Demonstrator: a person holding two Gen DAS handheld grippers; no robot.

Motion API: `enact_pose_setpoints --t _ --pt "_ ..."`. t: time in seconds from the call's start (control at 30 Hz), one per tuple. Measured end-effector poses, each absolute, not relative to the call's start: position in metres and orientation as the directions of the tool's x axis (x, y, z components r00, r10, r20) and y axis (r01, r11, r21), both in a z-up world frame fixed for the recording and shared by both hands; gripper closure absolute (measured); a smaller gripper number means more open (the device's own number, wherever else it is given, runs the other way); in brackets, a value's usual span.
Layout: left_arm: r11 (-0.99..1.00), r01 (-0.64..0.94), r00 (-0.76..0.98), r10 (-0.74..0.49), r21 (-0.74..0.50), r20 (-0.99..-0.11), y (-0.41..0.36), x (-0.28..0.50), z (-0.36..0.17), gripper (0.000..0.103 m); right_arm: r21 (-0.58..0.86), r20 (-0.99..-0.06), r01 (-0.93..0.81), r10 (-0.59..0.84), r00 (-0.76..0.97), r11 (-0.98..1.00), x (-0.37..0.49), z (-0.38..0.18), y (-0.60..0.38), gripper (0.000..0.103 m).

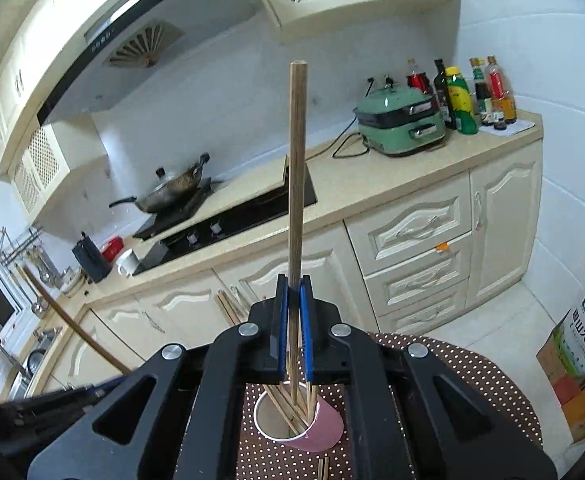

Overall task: Organize utensils
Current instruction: 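Lift the left tool's chopstick up over the pink cup while the right tool carries its own, then lower the left tool's chopstick into the pink cup while the right tool lowers its own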

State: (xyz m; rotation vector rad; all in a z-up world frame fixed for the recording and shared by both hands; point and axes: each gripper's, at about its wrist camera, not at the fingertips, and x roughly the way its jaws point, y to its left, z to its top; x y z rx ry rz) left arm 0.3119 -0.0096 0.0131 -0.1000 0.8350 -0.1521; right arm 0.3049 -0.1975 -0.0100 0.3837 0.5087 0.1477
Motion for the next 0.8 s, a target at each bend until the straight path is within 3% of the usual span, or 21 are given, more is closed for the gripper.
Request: enact_pose_setpoints --t 0.8 --pt "0.988 0.054 0.532 -0.154 -0.148 -0.833 -0.007 0.376 -0.063 0.096 0.372 -0.617 -0.034 0.275 0.737 0.928 0.346 -0.082 -0.171 0.098"
